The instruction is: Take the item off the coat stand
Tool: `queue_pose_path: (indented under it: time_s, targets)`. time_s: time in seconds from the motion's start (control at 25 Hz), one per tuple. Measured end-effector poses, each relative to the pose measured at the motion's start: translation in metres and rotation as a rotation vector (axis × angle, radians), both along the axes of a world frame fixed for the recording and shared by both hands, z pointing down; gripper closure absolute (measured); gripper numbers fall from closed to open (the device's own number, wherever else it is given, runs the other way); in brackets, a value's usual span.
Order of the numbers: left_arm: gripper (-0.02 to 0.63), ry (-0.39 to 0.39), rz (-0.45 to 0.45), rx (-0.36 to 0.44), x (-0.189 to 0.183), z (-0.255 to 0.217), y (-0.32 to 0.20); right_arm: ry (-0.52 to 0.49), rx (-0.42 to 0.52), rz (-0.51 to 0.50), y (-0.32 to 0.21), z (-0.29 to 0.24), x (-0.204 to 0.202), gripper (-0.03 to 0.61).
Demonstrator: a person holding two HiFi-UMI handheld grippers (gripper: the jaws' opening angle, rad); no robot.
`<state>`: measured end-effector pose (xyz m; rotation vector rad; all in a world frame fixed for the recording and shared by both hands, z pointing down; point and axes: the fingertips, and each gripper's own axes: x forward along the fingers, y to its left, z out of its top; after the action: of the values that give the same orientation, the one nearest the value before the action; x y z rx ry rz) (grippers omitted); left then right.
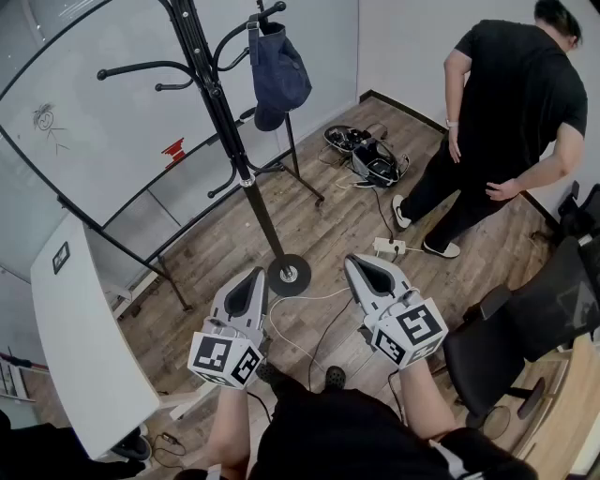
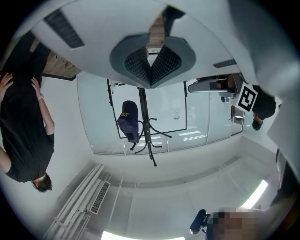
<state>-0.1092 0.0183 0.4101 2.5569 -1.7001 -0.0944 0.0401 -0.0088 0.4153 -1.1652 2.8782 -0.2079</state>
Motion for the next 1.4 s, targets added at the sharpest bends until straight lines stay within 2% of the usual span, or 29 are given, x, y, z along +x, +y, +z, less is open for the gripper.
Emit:
queue_pose_path:
  time_s: [0.24, 0.52, 0.76, 1.04, 1.4]
  targets:
    - [0.598, -0.014, 0.035, 0.011, 0.01, -0.002, 0.005, -0.002, 0.016, -0.022, 0.007, -0.001, 0.001, 0.548]
    - [0.598, -0.02, 0.051, 0.007, 0.019, -0.003, 0.004, -0.003, 0.018, 0.012, 0.004, -0.003, 0.009, 0.548]
    - [0.598, -0.026, 0.03, 0.001, 0.029, 0.001, 0.008, -0.053, -0.013, -0.005, 0.005, -0.001, 0.022, 0.548]
    - [0.598, -0.028, 0.009, -0.018, 0.039, 0.009, 0.011, -0.046, -0.021, -0.039, 0.007, 0.009, 0.029, 0.548]
    - [0.598, -0.032, -0.011, -0.049, 0.024, 0.019, -0.002, -0.036, -0.074, -0.033, -0.004, 0.025, 0.021, 0.548]
